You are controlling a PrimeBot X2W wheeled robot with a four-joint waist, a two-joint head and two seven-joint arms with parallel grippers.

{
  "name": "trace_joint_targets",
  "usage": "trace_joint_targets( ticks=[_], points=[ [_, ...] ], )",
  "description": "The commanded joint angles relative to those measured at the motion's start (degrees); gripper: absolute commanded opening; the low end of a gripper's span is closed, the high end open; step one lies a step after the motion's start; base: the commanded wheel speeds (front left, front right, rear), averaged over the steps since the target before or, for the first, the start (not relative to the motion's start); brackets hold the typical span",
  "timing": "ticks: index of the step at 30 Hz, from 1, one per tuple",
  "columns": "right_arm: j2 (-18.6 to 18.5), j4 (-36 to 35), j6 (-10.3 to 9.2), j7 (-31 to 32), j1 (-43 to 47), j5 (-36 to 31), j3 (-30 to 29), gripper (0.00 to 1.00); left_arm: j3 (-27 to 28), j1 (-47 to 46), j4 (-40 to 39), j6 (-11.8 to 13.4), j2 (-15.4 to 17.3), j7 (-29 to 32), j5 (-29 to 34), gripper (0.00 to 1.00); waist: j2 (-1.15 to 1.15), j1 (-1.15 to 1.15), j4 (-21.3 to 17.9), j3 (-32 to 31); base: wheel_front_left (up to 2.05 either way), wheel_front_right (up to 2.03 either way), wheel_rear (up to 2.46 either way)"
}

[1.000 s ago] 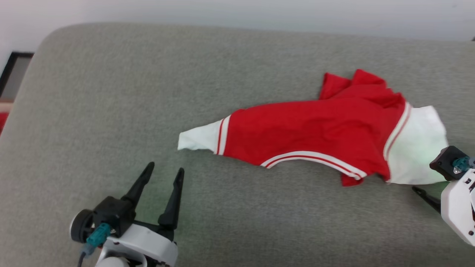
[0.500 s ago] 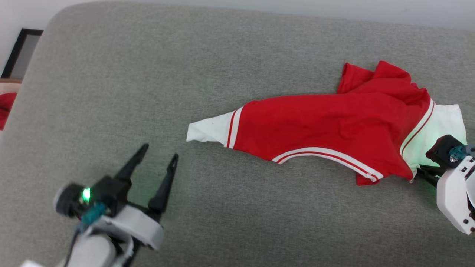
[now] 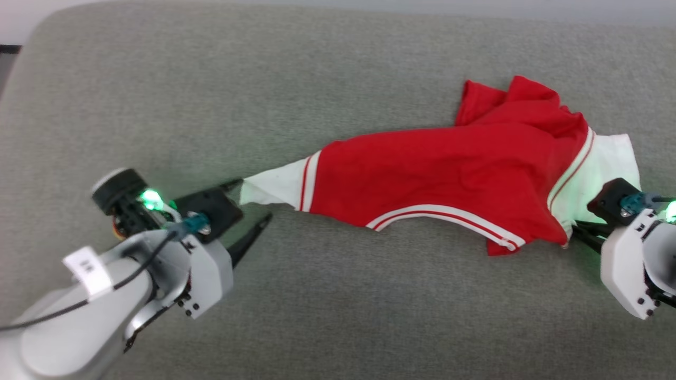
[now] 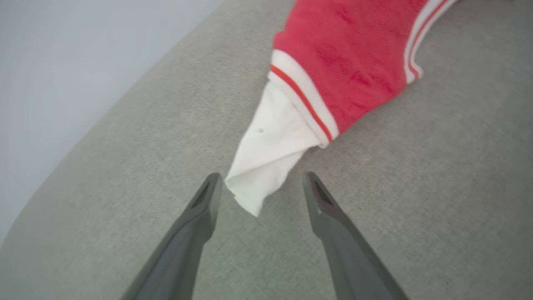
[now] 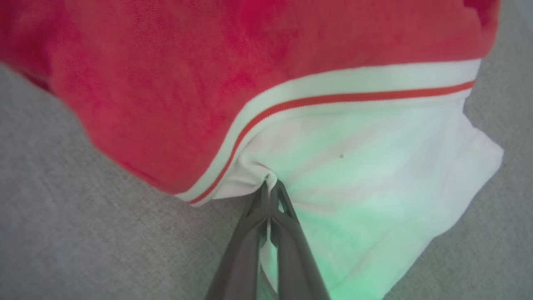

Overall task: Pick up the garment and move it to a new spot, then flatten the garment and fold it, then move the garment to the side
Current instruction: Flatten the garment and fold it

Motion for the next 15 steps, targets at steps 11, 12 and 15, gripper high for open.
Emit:
trace_joint_targets(
  ticks=[11,12,15],
  points=[
    [2.47,0.34,-0.04,0.23,-0.66,-0.54,0.99,0.0,-18.53,-13.73,9.49,-0.09,1.6,-2.51,-6.61,1.0,0.0,0.0,-3.26,1.99,0.0,0.0,0.0],
    [2.47,0.34,-0.04,0.23,-0.66,-0.54,0.99,0.0,-18.53,-13.73,9.49,-0.09,1.6,-2.51,-6.61,1.0,0.0,0.0,-3.26,1.99,0.0,0.0,0.0],
    [2.62,0.25,-0.05,0.05,-0.61,-0.36,1.0,0.0,-20.39,-15.26,12.2,-0.09,0.31,-4.61,-8.32,1.0,0.0,0.0,-3.5,2.02,0.0,0.0,0.0]
  ],
)
